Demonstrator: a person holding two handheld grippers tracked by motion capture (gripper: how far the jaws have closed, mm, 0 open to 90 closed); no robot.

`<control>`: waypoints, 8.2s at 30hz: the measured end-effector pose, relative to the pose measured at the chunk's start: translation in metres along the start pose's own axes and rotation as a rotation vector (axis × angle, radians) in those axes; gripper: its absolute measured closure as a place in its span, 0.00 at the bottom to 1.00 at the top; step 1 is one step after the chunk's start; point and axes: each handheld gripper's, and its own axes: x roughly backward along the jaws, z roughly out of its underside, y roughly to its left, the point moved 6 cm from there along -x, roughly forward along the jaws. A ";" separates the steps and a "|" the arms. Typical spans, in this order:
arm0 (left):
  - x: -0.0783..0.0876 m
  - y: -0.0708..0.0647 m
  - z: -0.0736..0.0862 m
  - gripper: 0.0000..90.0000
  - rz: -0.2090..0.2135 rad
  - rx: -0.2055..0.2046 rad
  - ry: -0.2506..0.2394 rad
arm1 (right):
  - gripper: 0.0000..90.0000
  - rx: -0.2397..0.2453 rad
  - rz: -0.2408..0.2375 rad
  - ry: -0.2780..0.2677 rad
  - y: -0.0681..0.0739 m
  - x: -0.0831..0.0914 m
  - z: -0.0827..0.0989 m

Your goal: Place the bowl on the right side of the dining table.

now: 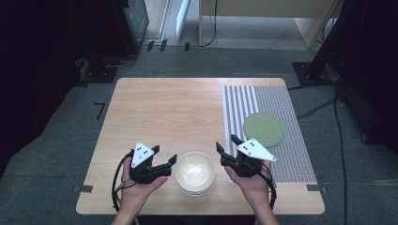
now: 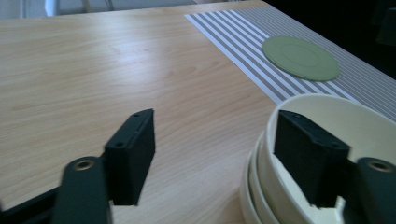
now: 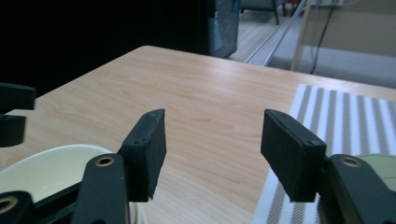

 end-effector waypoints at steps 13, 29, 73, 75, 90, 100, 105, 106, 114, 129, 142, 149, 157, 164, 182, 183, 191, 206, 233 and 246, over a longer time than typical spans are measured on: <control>-0.008 -0.022 0.012 0.58 0.114 -0.078 0.117 | 0.71 -0.004 -0.223 0.128 0.023 -0.008 0.017; -0.029 -0.032 0.021 0.82 0.053 -0.171 0.209 | 0.71 -0.058 -0.171 0.229 0.034 -0.016 0.034; -0.013 -0.047 -0.004 0.93 -0.013 -0.353 -0.125 | 0.83 -0.137 -0.195 0.212 0.039 -0.016 0.044; -0.011 -0.048 -0.005 0.93 -0.013 -0.355 -0.140 | 0.83 -0.140 -0.197 0.211 0.040 -0.016 0.044; -0.002 -0.056 -0.008 0.93 -0.027 -0.392 -0.215 | 0.94 -0.145 -0.155 0.204 0.044 -0.013 0.042; 0.004 -0.053 -0.010 0.92 -0.006 -0.345 -0.225 | 0.94 -0.064 -0.092 0.140 0.048 -0.008 0.033; 0.013 -0.045 -0.016 0.81 0.066 -0.213 -0.265 | 0.94 -0.033 -0.072 0.114 0.050 -0.006 0.028; 0.016 -0.043 -0.018 0.71 0.085 -0.182 -0.278 | 0.94 -0.029 -0.063 0.113 0.049 -0.006 0.027; 0.033 -0.021 -0.029 0.26 0.123 -0.059 -0.285 | 0.94 -0.024 -0.046 0.102 0.046 -0.008 0.025; 0.042 0.016 -0.025 0.00 0.032 0.016 -0.238 | 0.94 -0.030 -0.034 0.077 0.040 -0.007 0.016; 0.040 0.055 -0.007 0.00 -0.015 0.074 -0.193 | 0.94 -0.053 -0.015 0.051 0.025 0.000 0.008; 0.034 0.079 0.011 0.00 -0.084 0.099 -0.145 | 0.94 -0.041 -0.009 0.041 0.020 0.002 0.005; 0.019 0.100 0.039 0.00 -0.136 0.123 -0.054 | 0.94 -0.057 0.003 0.043 0.010 0.003 0.006; 0.008 0.126 0.066 0.00 -0.190 0.171 0.032 | 0.94 -0.073 0.019 0.045 0.000 0.003 0.007; -0.008 0.146 0.098 0.00 -0.299 0.132 0.189 | 0.94 -0.112 0.074 0.036 -0.027 0.008 0.008; -0.008 0.146 0.098 0.00 -0.302 0.134 0.192 | 0.94 -0.112 0.077 0.035 -0.028 0.008 0.008; -0.010 0.145 0.100 0.00 -0.316 0.119 0.215 | 0.94 -0.129 0.098 0.029 -0.039 0.011 0.007; -0.012 0.144 0.101 0.00 -0.340 0.086 0.237 | 0.94 -0.154 0.132 0.017 -0.055 0.017 0.006; -0.012 0.143 0.101 0.00 -0.346 0.090 0.237 | 0.94 -0.191 0.227 0.000 -0.097 0.030 0.003; -0.012 0.143 0.101 0.00 -0.346 0.091 0.236 | 0.94 -0.184 0.273 0.017 -0.122 0.026 -0.002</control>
